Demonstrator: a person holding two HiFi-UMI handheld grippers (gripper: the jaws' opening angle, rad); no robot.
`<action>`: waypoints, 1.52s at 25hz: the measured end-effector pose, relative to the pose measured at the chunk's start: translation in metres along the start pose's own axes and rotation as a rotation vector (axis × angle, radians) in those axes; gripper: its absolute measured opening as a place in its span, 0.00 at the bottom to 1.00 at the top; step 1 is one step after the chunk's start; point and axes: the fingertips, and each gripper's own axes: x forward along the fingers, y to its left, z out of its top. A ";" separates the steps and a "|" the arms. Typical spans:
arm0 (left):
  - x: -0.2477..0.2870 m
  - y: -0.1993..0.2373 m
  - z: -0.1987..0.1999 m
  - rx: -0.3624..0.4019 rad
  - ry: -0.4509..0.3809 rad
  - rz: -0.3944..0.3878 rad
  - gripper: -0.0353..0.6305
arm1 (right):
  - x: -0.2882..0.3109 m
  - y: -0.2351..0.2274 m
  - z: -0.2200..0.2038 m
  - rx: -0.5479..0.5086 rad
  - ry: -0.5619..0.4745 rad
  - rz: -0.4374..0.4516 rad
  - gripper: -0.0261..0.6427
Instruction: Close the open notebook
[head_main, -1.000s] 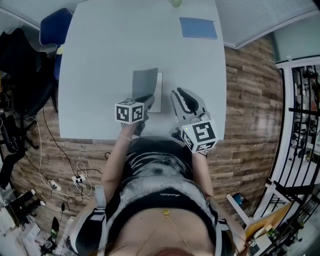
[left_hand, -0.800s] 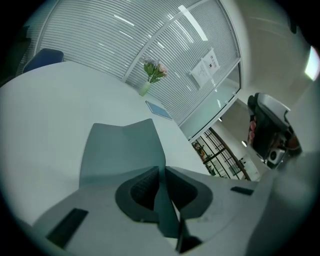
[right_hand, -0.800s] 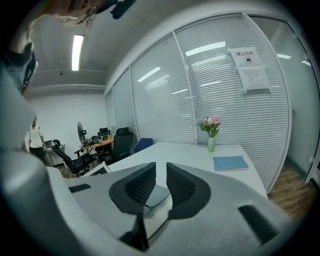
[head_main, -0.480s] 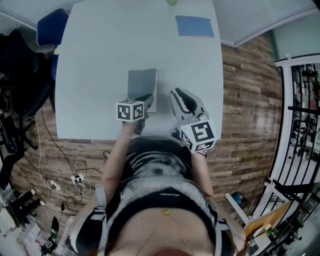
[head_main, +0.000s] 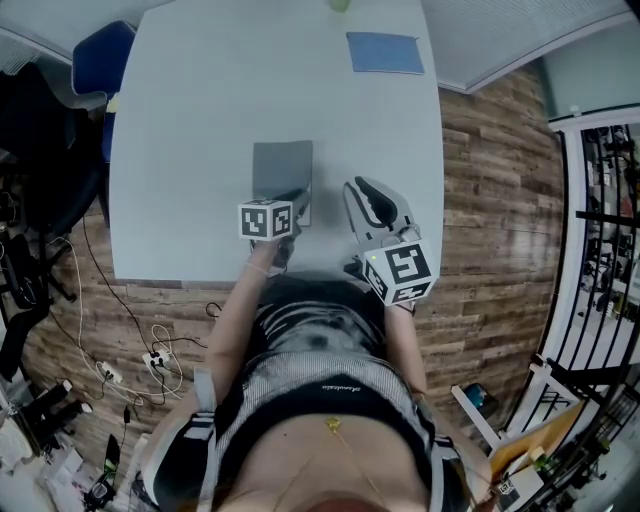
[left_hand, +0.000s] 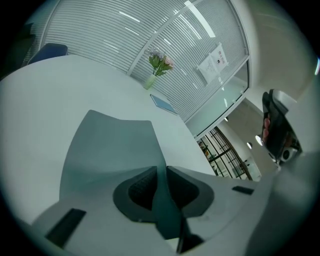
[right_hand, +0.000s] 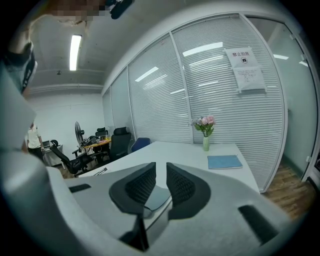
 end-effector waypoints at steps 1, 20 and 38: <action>0.001 0.000 -0.001 0.000 0.002 0.002 0.13 | 0.000 0.000 0.000 0.000 0.001 0.001 0.14; 0.019 -0.004 -0.014 0.014 0.042 0.003 0.18 | 0.000 -0.005 -0.003 0.002 0.005 -0.006 0.14; 0.006 -0.012 -0.011 0.086 -0.048 -0.024 0.18 | 0.003 0.003 -0.007 -0.015 0.018 0.007 0.14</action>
